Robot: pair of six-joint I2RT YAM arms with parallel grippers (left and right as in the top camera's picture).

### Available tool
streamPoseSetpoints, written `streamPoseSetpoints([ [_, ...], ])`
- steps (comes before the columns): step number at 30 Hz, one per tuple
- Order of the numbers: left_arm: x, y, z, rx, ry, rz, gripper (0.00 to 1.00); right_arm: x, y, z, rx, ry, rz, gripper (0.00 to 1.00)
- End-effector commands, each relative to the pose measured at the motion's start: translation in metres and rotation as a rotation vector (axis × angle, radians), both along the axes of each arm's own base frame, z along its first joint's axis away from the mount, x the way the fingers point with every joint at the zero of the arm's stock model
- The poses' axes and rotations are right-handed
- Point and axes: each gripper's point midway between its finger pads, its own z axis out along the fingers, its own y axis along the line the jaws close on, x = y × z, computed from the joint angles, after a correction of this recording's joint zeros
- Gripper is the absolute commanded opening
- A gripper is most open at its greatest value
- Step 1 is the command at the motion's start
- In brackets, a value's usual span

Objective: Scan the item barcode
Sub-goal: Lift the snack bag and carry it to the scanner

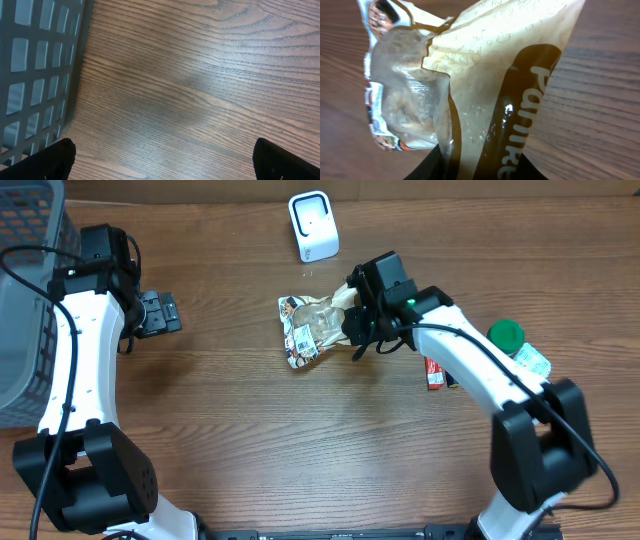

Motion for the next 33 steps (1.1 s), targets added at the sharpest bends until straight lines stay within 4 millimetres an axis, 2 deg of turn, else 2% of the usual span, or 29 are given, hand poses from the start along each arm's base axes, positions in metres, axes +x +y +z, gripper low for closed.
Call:
streamPoseSetpoints([
  [1,0.001,-0.003,0.001,0.003,0.0,-0.025,1.0,0.008,0.003,0.071,0.089,-0.162,0.01,0.04],
  [5,0.001,-0.003,0.001,0.003,0.0,-0.025,1.0,0.01,0.004,0.116,0.13,-0.26,0.008,0.03],
  [9,0.001,-0.003,0.001,0.003,0.0,-0.025,1.0,0.025,0.002,0.161,0.14,-0.374,-0.022,0.03],
  [16,0.001,-0.003,0.001,0.003,0.0,-0.025,1.0,0.079,-0.025,0.243,0.009,-0.771,-0.137,0.04],
  [18,0.001,-0.003,0.001,0.003,0.0,-0.025,1.0,0.091,-0.029,0.256,-0.024,-0.86,-0.155,0.04],
  [20,0.001,-0.003,0.001,0.003,0.0,-0.025,1.0,0.103,-0.031,0.262,-0.066,-0.924,-0.168,0.04],
  [22,0.001,-0.003,0.001,0.003,0.0,-0.025,1.0,0.114,-0.033,0.259,-0.119,-0.963,-0.173,0.03],
  [33,0.001,-0.003,0.001,0.003,0.0,-0.025,1.0,0.189,-0.046,0.209,-0.575,-1.175,-0.181,0.05],
])
